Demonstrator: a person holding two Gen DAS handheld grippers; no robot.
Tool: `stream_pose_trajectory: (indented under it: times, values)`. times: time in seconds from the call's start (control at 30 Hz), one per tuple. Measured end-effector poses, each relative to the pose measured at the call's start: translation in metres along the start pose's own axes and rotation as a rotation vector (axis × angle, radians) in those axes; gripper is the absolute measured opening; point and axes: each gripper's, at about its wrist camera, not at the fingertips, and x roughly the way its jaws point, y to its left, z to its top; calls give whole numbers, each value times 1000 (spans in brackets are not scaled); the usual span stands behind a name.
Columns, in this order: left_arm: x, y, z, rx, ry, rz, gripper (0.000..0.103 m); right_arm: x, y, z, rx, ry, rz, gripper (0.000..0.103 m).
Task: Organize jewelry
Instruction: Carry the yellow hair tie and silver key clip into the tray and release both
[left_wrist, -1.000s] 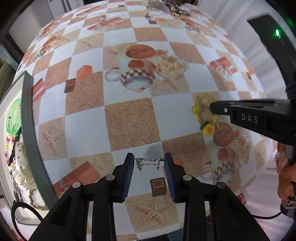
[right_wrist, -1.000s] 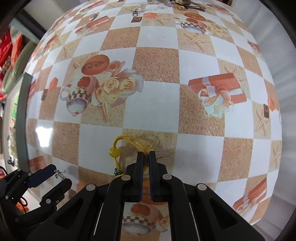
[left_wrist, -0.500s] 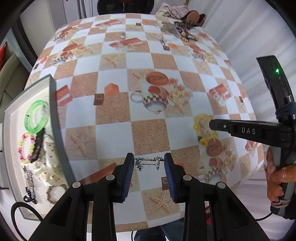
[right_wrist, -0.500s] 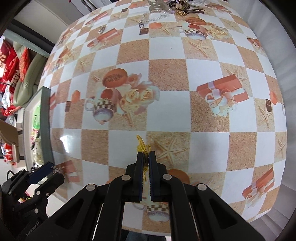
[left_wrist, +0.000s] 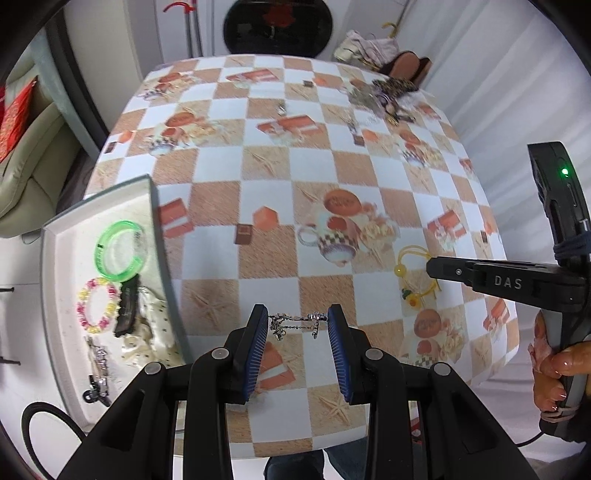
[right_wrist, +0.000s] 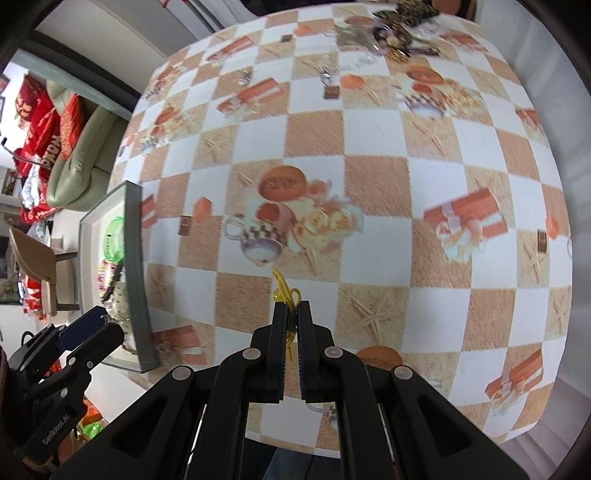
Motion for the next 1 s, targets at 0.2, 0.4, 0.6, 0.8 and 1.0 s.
stream_pose_trajectory:
  times: [0.2, 0.4, 0.6, 0.8, 1.0]
  values:
    - [-10, 16, 8, -45, -25, 39, 38, -8, 16, 17, -42, -17, 31, 6]
    - [-15, 32, 13, -60, -35, 46, 38, -13, 33, 27, -60, -35, 28, 6]
    - [-13, 56, 21, -23, -33, 26, 38, -14, 55, 33, -35, -64, 15, 6]
    - [-13, 93, 26, 16, -16, 26, 38, -9, 91, 38, 4, -88, 13, 6]
    - [-17, 130, 28, -4, -25, 28, 38, -1, 143, 49, -44, -98, 27, 6]
